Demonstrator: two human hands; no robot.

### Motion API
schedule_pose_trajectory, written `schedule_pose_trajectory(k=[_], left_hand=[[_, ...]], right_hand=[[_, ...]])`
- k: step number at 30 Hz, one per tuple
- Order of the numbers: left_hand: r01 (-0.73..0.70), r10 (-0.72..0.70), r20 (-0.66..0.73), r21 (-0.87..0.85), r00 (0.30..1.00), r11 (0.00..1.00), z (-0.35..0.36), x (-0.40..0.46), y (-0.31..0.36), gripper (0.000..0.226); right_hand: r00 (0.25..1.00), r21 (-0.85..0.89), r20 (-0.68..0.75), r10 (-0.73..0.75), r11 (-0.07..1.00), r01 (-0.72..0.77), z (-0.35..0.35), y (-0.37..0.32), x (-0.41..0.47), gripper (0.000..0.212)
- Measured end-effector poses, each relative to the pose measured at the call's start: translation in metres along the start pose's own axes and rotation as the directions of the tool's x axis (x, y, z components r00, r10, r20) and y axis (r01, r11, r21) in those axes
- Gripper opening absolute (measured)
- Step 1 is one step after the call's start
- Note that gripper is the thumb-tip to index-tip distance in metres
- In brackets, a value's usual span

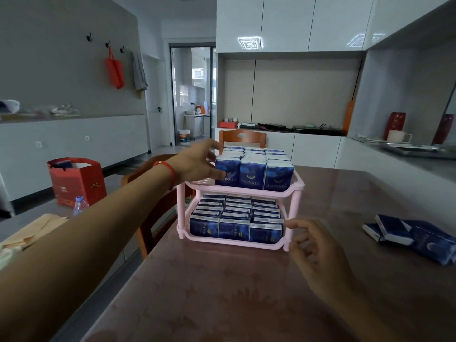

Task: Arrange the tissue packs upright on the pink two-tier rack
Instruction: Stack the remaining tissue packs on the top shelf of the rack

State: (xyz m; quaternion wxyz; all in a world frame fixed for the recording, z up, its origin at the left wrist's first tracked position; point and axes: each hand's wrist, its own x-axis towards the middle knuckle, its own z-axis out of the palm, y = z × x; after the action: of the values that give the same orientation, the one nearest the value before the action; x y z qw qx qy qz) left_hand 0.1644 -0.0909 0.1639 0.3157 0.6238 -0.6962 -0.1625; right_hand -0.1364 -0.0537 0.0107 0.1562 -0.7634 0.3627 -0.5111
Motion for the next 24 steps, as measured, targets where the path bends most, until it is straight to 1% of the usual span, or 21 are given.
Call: schedule_pose_trajectory(k=[4,8,12,14,15,16,17,18,19,20,21,22,24], left_hand=[[0.005,-0.004,0.036,-0.019,0.999,1.0,0.005,-0.003,0.004,0.078],[0.017,-0.015,0.033,-0.057,0.999,0.998,0.012,-0.008,0.006,0.079],[0.03,-0.029,0.021,-0.047,0.999,0.998,0.014,-0.015,0.01,0.081],[0.033,-0.033,-0.024,-0.013,0.999,0.999,0.014,-0.021,0.012,0.084],[0.022,-0.021,-0.088,0.017,0.996,1.0,0.016,-0.026,0.014,0.083],[-0.005,0.016,-0.19,0.054,0.982,0.999,0.019,-0.031,0.015,0.079],[-0.057,0.087,-0.318,0.104,0.944,0.993,0.024,-0.038,0.017,0.072],[-0.122,0.186,-0.45,0.168,0.874,0.978,0.032,-0.047,0.019,0.061],[-0.194,0.293,-0.551,0.231,0.781,0.953,0.042,-0.057,0.023,0.049],[-0.268,0.384,-0.604,0.277,0.698,0.923,0.054,-0.068,0.028,0.038],[-0.342,0.451,-0.612,0.295,0.65,0.892,0.068,-0.078,0.035,0.03],[-0.413,0.503,-0.584,0.293,0.637,0.862,0.084,-0.088,0.043,0.026],[-0.528,0.581,-0.456,0.251,0.674,0.811,0.121,-0.097,0.055,0.024]], right_hand=[[1.0,-0.015,0.002,-0.005,1.0,0.005,0.0,0.002,0.0,0.052],[1.0,-0.018,0.012,-0.018,1.0,0.018,0.002,0.001,-0.002,0.05],[0.999,-0.042,0.034,-0.019,0.999,0.02,0.002,-0.002,-0.001,0.046],[1.0,-0.056,0.026,-0.006,0.998,0.008,0.0,-0.002,0.0,0.046],[1.0,-0.064,0.024,0.007,0.998,-0.006,0.0,-0.002,0.0,0.045],[0.999,-0.068,0.02,0.026,0.997,-0.025,-0.001,-0.002,0.0,0.044],[0.999,-0.071,0.013,0.05,0.996,-0.049,-0.001,-0.002,0.001,0.042],[0.997,-0.077,0.003,0.075,0.994,-0.074,-0.002,-0.002,0.002,0.039],[0.994,-0.088,-0.01,0.106,0.99,-0.107,-0.002,-0.003,0.003,0.036],[0.988,-0.106,-0.023,0.153,0.982,-0.154,-0.003,-0.003,0.005,0.034],[0.978,-0.124,-0.038,0.207,0.97,-0.21,-0.006,-0.002,0.006,0.033],[0.965,-0.137,-0.055,0.256,0.955,-0.262,-0.009,-0.001,0.008,0.033],[0.936,-0.133,-0.091,0.34,0.927,-0.35,-0.017,0.004,0.013,0.035]])
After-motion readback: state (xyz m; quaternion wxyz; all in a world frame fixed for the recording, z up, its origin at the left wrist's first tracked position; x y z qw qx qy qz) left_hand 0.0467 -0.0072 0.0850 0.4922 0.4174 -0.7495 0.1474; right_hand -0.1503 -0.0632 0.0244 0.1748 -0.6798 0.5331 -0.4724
